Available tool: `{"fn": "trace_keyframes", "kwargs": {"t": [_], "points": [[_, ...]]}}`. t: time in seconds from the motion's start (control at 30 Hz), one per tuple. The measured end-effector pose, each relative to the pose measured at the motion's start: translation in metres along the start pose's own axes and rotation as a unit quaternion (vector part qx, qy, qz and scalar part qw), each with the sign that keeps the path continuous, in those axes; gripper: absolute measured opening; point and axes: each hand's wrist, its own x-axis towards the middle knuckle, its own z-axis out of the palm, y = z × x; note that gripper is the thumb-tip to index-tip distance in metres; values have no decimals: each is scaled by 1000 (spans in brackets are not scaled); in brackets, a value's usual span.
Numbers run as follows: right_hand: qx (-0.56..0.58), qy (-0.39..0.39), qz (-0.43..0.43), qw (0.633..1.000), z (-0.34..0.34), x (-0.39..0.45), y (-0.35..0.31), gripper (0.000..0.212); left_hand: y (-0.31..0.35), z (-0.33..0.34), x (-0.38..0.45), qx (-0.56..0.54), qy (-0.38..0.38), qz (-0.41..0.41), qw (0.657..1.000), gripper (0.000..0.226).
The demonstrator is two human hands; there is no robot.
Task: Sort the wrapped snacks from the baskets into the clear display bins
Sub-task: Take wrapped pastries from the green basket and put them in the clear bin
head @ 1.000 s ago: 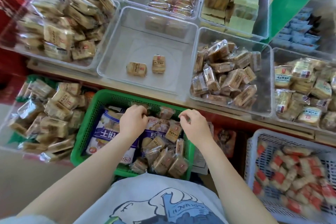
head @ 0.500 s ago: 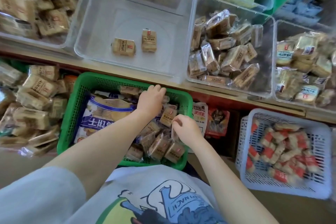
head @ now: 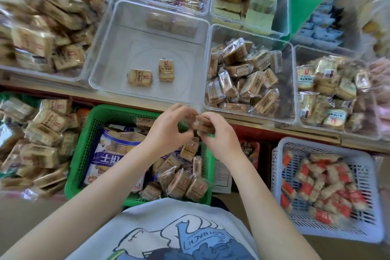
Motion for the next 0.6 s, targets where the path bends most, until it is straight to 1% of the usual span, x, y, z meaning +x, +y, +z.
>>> {"fn": "trace_keyframes", "kwargs": {"t": [0.07,0.1,0.13,0.17,0.23,0.3,0.33,0.37,0.4,0.43,0.47,0.5,0.53,0.6], "points": [[18,33,-2,999,-20,4,-8,29,4,0,5,32,68,-10,997,52],[11,63,-5,998,-30,7,-9,27,4,-1,9,60,90,-18,994,57],[-2,101,-10,995,-40,11,-10,28,2,-1,13,97,93,-24,991,63],[-18,145,-15,989,-50,18,-9,30,-1,-1,17,146,74,-31,986,69],[-61,225,-20,972,-68,35,-7,36,-9,3,23,250,-1,-51,967,77],[-145,277,-3,950,-82,58,-5,44,-16,9,24,322,-60,-68,942,80],[-198,278,19,940,-87,69,-4,50,-18,11,23,338,-71,-68,936,81],[-251,253,51,933,-90,78,-2,55,-20,12,23,342,-74,-65,934,83],[-296,203,86,929,-91,86,0,58,-20,12,23,341,-74,-63,935,83],[-328,138,116,927,-90,90,2,60,-20,12,23,338,-76,-64,936,84],[-344,83,133,926,-88,91,2,61,-21,11,23,335,-77,-65,937,84],[-350,58,138,925,-86,92,3,62,-21,10,24,331,-79,-66,938,84],[-350,64,137,924,-83,92,1,61,-21,9,24,328,-81,-64,939,84],[-339,128,117,924,-76,86,-3,57,-20,8,22,300,-64,-48,951,80]]}}
